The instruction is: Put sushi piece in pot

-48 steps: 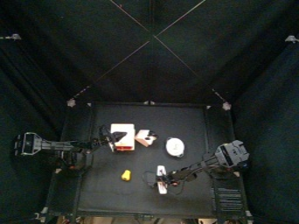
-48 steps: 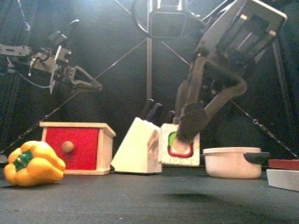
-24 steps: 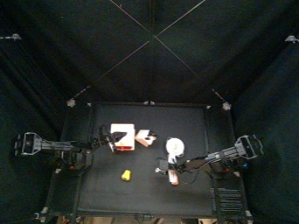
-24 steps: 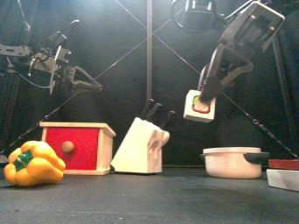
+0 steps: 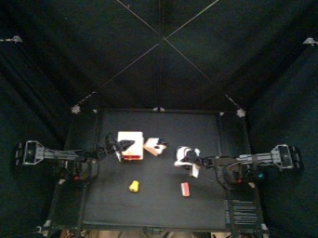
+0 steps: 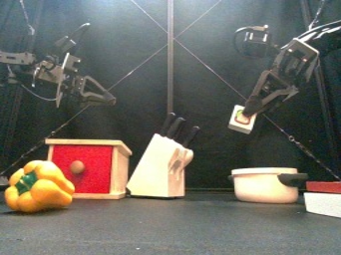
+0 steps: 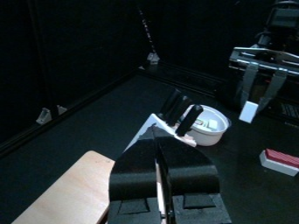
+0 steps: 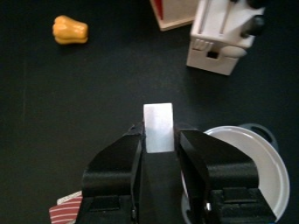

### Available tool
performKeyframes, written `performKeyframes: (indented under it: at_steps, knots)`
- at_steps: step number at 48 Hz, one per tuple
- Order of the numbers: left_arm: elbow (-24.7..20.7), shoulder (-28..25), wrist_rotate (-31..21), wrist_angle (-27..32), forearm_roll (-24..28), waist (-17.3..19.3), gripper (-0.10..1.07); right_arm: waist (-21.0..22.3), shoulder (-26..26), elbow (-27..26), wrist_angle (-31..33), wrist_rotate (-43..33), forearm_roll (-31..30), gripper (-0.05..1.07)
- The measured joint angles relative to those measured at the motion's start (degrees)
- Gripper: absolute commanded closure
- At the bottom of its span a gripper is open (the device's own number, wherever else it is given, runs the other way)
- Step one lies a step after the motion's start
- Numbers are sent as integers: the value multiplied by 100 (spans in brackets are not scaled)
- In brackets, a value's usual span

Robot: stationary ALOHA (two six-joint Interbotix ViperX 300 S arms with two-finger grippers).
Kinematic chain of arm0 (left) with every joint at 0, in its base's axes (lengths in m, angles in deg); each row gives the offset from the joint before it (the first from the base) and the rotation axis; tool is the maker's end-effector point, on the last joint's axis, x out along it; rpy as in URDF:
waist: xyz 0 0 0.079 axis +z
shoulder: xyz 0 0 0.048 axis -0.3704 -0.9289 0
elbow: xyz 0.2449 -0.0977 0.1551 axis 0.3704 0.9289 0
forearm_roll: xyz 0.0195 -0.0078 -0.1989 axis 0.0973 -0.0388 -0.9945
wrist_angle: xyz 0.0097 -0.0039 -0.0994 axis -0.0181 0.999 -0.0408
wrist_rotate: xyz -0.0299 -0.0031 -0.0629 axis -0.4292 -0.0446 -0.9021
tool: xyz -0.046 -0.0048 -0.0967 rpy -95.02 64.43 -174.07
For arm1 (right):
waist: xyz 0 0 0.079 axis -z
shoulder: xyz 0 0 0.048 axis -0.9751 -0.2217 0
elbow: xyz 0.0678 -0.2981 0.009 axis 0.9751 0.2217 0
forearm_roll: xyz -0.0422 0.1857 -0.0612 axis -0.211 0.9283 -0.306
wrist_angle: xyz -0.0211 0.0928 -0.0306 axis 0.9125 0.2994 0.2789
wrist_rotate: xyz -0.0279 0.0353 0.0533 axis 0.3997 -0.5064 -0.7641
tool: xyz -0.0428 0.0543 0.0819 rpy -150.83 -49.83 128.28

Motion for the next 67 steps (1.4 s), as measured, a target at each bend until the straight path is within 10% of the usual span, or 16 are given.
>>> performKeyframes:
  at_steps: [21, 67]
  knots:
    - [0, -26, 0, 0, -9, 0, 76, 1151, 334, 905, -448, 9, 756, 47]
    - [0, -35, 0, 0, -9, 0, 76, 1301, 316, 940, -694, 9, 844, 20]
